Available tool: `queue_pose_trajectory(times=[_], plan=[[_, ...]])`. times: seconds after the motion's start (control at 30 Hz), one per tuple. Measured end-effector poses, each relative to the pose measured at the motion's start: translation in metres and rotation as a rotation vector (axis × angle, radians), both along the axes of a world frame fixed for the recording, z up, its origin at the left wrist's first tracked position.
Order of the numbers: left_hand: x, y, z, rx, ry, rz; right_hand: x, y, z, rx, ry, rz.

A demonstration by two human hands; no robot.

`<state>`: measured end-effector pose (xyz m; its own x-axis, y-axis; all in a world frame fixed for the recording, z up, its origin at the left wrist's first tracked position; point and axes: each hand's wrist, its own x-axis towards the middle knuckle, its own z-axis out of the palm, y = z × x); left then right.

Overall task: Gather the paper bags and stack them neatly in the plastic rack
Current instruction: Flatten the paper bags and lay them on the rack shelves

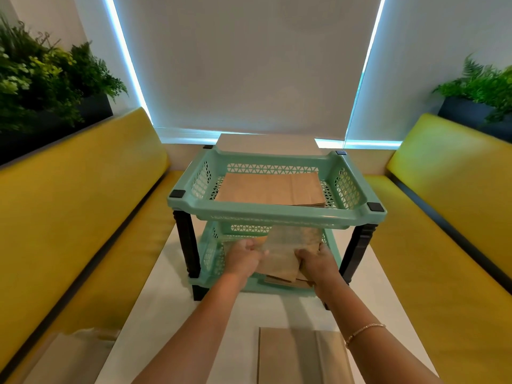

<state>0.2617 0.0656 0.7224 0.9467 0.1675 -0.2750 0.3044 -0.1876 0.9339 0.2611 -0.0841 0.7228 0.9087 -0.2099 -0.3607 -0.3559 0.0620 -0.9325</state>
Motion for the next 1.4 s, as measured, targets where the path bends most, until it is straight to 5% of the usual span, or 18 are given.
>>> queue_pose_trajectory(times=[0.2, 0.43, 0.57, 0.73, 1.03, 1.2, 1.4], plan=[[0.010, -0.013, -0.002, 0.094, -0.023, -0.103, 0.006, 0.002, -0.003, -0.168, -0.025, 0.072], [0.055, 0.017, -0.018, 0.816, 0.027, -0.255, 0.018, -0.006, -0.003, -0.300, -0.051, 0.023], [0.073, 0.029, -0.033, 0.977, 0.180, -0.420, 0.024, -0.009, -0.012, -0.324, -0.046, -0.042], [0.083, 0.030, -0.035, 1.092, 0.163, -0.427, 0.028, -0.011, -0.017, -0.285, 0.001, -0.040], [0.079, 0.028, -0.008, 0.698, -0.026, -0.071, 0.028, -0.012, -0.016, -0.284, -0.042, -0.109], [0.058, 0.027, 0.011, -0.270, 0.069, 0.076, 0.024, -0.003, -0.013, -0.051, -0.035, -0.218], [0.029, 0.006, -0.007, -0.116, 0.148, -0.015, 0.001, 0.010, 0.014, -0.116, -0.152, -0.069]])
